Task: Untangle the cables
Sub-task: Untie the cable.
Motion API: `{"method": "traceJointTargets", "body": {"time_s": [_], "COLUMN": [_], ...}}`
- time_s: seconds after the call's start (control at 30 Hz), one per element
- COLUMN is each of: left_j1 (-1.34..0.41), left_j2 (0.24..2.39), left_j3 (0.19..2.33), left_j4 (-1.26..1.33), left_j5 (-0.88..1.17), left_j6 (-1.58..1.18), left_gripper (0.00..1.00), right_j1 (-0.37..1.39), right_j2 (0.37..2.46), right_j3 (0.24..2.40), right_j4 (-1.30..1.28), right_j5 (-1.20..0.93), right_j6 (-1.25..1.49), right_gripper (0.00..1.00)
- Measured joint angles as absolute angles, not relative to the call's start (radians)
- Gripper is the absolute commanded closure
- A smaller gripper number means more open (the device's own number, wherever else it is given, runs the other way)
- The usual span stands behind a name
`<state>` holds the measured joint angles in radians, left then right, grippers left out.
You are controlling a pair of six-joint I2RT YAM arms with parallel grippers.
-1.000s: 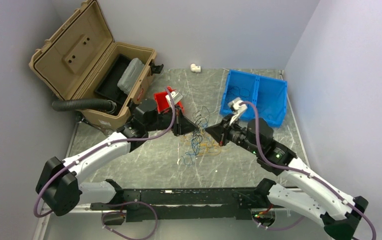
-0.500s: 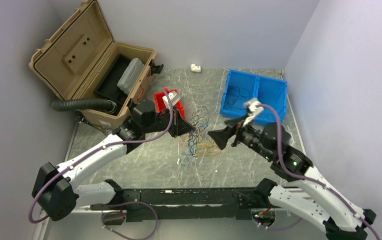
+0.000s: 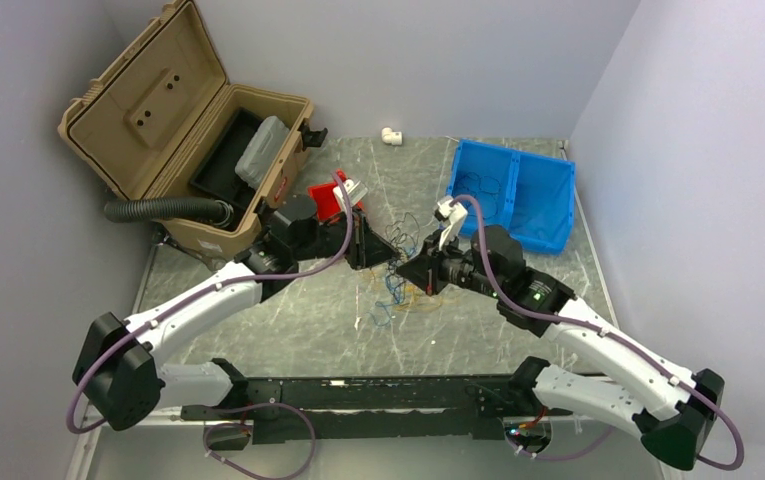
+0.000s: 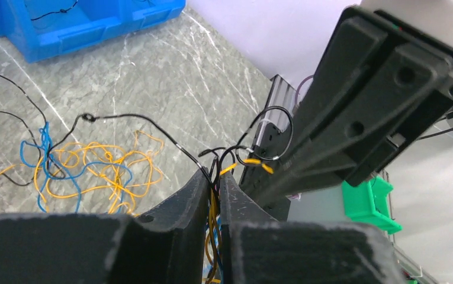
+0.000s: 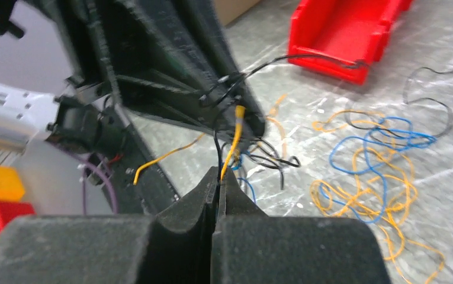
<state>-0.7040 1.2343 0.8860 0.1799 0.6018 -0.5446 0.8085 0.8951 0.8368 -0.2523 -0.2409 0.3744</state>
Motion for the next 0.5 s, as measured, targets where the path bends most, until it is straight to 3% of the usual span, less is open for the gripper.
{"method": "traceJointTargets", "body": {"time_s": [0.03, 0.1, 0.5], "left_j1": [-0.704, -0.704, -0.727], "left_j2": [1.235, 1.235, 1.197], "left_j3": [0.887, 0.887, 0.887], "left_j4": [0.181, 0.178, 0.136], "left_j5": [0.602, 0.601, 0.565], "left_j6": [-0.545, -0.545, -0.509], "left_gripper": [0.83, 1.00, 1.00], "right_j1": [0.810, 0.810, 0.834], "right_j2": [0.892, 0.866, 0.695], "right_j3": [0.834, 0.820, 0.830], "right_j4": [-0.254, -0.264, -0.480], "right_j5": [-0.208, -0.131, 0.311], "right_j6": [0.382, 0.396, 0.535], "right_gripper": [1.00, 1.00, 1.00]}}
